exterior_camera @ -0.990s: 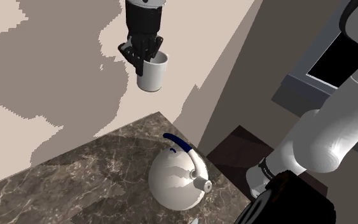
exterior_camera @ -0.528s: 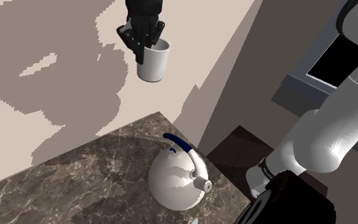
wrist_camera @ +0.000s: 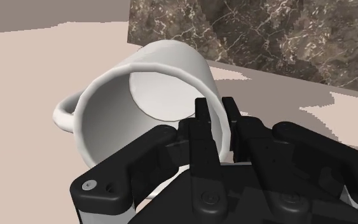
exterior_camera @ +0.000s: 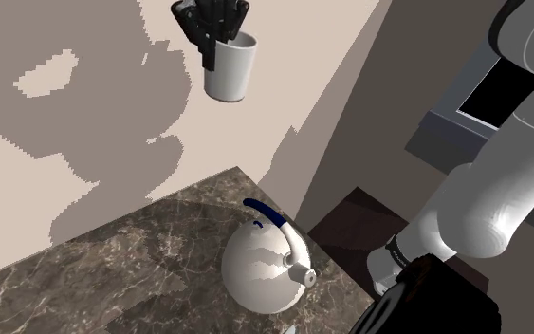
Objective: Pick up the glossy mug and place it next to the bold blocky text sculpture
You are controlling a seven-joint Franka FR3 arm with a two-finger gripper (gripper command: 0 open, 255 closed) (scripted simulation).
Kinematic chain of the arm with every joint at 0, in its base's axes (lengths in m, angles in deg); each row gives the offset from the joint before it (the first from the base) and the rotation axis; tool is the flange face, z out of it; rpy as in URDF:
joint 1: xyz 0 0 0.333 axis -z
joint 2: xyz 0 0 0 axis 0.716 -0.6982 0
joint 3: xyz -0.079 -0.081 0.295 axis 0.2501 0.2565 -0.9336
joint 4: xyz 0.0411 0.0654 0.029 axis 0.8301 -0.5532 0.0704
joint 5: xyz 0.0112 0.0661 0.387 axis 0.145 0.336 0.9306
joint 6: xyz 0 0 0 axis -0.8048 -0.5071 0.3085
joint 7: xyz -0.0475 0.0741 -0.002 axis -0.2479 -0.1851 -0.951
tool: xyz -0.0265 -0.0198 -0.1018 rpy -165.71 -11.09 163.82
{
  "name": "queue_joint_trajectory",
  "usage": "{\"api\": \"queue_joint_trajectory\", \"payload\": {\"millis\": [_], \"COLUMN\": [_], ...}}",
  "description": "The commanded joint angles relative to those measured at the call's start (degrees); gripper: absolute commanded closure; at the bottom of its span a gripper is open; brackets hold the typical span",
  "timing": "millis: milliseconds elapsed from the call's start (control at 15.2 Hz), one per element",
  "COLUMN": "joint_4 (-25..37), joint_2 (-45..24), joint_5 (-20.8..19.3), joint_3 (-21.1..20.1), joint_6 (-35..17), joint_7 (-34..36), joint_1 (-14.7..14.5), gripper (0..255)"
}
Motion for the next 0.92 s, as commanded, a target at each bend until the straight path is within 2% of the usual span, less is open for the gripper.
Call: {"api": "queue_joint_trajectory", "payload": {"millis": [0,594,660,858], "joint_4": [2.33,16.37,16.96,17.24], "joint_2": [-0.72,-6.23,-6.48,-6.76], "joint_5": [-0.43,-3.88,-4.05,-4.64], "joint_3": [-0.21,-1.17,-1.2,-2.8], "joint_6": [1.75,11.23,11.61,12.18], "joint_7": [0.25,1.23,1.27,5.48], "joint_1": [-0.33,-2.87,-3.02,-5.89], "gripper": [255,255,255,255]}}
